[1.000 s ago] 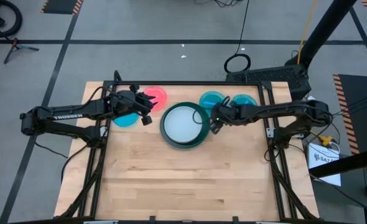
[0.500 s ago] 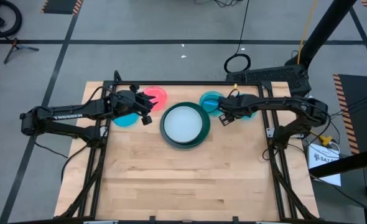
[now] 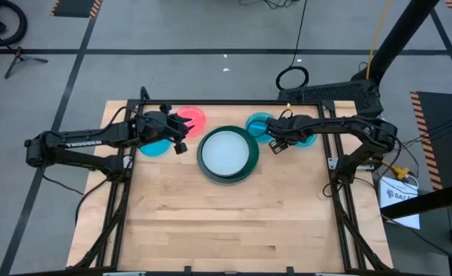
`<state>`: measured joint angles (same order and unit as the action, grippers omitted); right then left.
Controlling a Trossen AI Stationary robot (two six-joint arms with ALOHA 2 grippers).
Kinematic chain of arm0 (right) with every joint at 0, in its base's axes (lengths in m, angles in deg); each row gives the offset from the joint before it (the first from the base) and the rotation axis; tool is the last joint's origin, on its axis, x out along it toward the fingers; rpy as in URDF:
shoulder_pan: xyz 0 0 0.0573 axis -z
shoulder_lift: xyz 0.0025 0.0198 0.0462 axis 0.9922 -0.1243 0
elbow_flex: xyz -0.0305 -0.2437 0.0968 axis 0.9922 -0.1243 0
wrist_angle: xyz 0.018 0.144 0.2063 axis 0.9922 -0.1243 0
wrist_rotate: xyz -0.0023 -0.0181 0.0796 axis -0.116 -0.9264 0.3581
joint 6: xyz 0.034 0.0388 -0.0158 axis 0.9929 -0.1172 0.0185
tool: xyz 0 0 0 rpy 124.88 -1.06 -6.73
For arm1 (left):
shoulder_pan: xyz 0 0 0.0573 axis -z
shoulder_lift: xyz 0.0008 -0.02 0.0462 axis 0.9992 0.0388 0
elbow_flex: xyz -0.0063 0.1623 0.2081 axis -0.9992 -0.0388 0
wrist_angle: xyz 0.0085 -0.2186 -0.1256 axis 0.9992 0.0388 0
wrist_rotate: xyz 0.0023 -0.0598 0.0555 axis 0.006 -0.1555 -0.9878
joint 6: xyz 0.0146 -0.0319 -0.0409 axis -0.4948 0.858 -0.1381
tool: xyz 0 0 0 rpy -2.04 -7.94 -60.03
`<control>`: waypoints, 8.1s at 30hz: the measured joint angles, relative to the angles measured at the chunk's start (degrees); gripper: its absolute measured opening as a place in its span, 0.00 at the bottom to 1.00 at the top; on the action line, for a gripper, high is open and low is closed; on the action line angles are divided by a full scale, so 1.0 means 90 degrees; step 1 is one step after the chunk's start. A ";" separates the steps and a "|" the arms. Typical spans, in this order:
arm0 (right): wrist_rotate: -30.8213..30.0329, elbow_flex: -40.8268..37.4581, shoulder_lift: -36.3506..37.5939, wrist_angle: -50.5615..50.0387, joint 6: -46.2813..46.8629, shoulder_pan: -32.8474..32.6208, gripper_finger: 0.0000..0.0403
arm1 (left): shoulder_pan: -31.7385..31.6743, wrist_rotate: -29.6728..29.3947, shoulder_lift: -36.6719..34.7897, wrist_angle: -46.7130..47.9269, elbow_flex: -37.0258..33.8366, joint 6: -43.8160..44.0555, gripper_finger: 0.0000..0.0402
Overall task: Stack plastic plates
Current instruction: Stack the right blue transparent plate on top of the light blue plate, then stack the pink transparent plate on top of the blue transparent plate
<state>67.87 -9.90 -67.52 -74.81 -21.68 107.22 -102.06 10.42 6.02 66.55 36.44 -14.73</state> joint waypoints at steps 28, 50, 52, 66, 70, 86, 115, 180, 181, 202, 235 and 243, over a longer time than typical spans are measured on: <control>-0.0158 0.0000 -0.0824 0.0231 -0.0427 0.0049 0.23 | 0.0000 0.0000 0.0000 -0.0012 0.0000 -0.0056 0.28; -0.0185 -0.0007 -0.0346 -0.0276 -0.0387 0.0036 0.01 | 0.0002 0.0000 0.0000 -0.0034 0.0000 -0.0063 0.28; -0.0187 -0.0007 -0.0184 -0.0330 -0.0384 0.0030 0.00 | 0.0000 0.0000 0.0000 -0.0034 0.0000 -0.0062 0.28; -0.0884 0.0212 0.0858 -0.0739 -0.0063 -0.0646 0.00 | 0.0000 0.0000 0.0000 -0.0053 0.0000 -0.0080 0.28; -0.1025 0.0692 0.0882 -0.0674 -0.0218 -0.0979 0.00 | 0.0002 0.0000 0.0000 -0.0056 0.0000 -0.0085 0.28; -0.0146 0.2964 -0.0438 0.0666 -0.2980 -0.2321 0.00 | 0.0000 0.0000 0.0000 -0.0058 0.0000 -0.0092 0.28; 0.0695 0.3325 -0.1485 0.0996 -0.4048 -0.2667 0.10 | 0.0000 0.0000 0.0000 -0.0056 0.0000 -0.0083 0.28; 0.1520 -0.1171 0.3447 0.5232 -0.6190 -0.2404 0.11 | -0.1130 0.1232 0.2920 0.1035 0.0005 0.0017 0.28; 0.1520 -0.1171 0.3447 0.5232 -0.6190 -0.2404 0.11 | -0.1239 0.1240 0.2926 0.1040 0.0005 -0.0045 0.28; 0.1513 -0.1171 0.3447 0.5232 -0.6190 -0.2404 0.11 | -0.1948 0.1962 0.2924 0.0419 0.0004 -0.0259 0.28; 0.1510 -0.1171 0.3447 0.5086 -0.5993 -0.2407 0.11 | -0.1994 0.1212 0.3927 0.0274 -0.0001 -0.0264 0.28; 0.1511 -0.1171 0.3447 0.5058 -0.5921 -0.2407 0.11 | -0.1994 0.1170 0.3927 0.0328 0.0002 -0.0262 0.26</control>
<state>81.47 -20.43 -36.49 -29.29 -74.96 85.56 -120.01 20.95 41.36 69.50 36.47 -17.09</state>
